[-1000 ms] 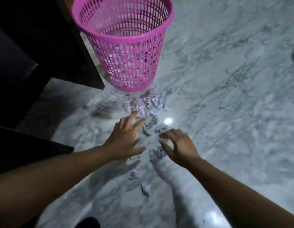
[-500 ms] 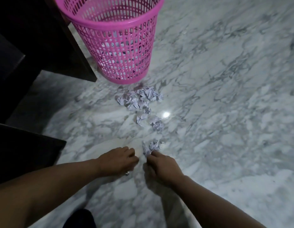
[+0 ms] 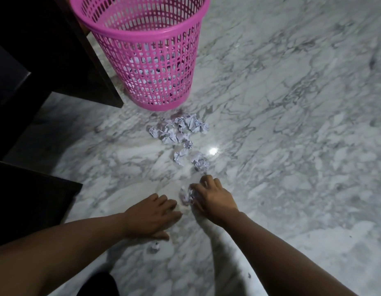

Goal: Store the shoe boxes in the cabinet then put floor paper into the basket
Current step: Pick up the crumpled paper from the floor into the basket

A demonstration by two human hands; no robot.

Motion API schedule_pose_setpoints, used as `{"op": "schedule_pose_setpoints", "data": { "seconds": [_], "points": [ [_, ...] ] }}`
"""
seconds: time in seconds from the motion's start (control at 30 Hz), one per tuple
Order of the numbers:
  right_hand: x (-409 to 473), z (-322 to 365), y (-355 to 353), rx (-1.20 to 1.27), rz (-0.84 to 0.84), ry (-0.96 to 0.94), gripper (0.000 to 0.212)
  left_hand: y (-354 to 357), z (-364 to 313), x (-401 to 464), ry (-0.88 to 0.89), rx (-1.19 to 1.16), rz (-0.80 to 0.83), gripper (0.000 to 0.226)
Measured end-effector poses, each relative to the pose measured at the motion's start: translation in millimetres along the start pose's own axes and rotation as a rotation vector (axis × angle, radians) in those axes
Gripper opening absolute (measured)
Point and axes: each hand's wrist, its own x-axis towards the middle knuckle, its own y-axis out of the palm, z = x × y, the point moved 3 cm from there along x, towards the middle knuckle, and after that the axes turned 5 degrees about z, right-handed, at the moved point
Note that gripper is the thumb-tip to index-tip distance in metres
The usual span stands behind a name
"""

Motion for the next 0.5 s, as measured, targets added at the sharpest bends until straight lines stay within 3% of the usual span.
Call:
{"op": "schedule_pose_setpoints", "data": {
  "seconds": [0.07,0.13,0.33,0.5],
  "points": [
    [2.2,3.2,7.3,0.021,-0.009,0.012,0.033,0.0,-0.9,-3.0,0.076,-0.015,-0.021,0.047],
    [4.6,2.3,9.8,0.094,-0.032,0.044,0.027,-5.3,-0.5,-4.9,0.07,-0.051,-0.015,0.045],
    [8.1,-10.5,-2.1,0.391,-0.094,0.163,0.015,-9.8,-22.2,-33.6,0.145,-0.069,0.112,0.113],
    [-4.7,-20.7,-7.6,0.464,-0.143,0.253,0.007,17.6,-69.4,-56.0,0.282,-0.022,0.183,0.109]
  ]
}}
